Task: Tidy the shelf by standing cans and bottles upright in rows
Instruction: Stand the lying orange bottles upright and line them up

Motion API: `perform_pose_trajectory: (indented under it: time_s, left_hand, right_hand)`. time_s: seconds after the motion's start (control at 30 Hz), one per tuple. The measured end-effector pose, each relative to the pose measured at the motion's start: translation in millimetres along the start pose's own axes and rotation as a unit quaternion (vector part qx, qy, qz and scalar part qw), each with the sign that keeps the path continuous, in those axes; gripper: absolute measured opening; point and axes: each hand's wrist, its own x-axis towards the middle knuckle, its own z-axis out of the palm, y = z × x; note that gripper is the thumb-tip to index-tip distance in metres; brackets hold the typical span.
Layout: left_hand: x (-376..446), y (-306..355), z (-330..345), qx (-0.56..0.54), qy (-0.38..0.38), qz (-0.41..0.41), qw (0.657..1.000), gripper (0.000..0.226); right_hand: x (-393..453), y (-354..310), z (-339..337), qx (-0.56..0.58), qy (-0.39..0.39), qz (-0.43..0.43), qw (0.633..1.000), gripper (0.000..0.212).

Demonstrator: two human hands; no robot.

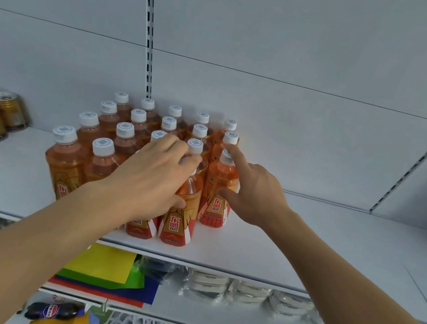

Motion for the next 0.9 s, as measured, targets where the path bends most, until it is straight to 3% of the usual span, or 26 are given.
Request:
perform_pose_trajectory:
  time_s: [0.57, 0.73, 0.9]
  left_hand:
    - [-0.1, 1.5, 1.2, 0.061, -0.016, 0.0, 0.998, 0.102]
    - [-1.1, -1.6, -1.0, 0.014, -0.04, -0.012, 0.999, 0.112]
    - [24.0, 0.7, -21.8, -0.035, -0.034, -0.053, 0.997, 0.109]
  right_hand:
    - [5.8, 6.8, 10.5, -0.011, 0.029, -0.046, 0.998, 0.092]
    - [5.5, 13.3, 6.6, -0.019, 0.012, -0.063, 0.998, 0.105]
    - [-12.6, 44.9, 7.8, 0.115, -0.002, 0.001, 0.993, 0.101]
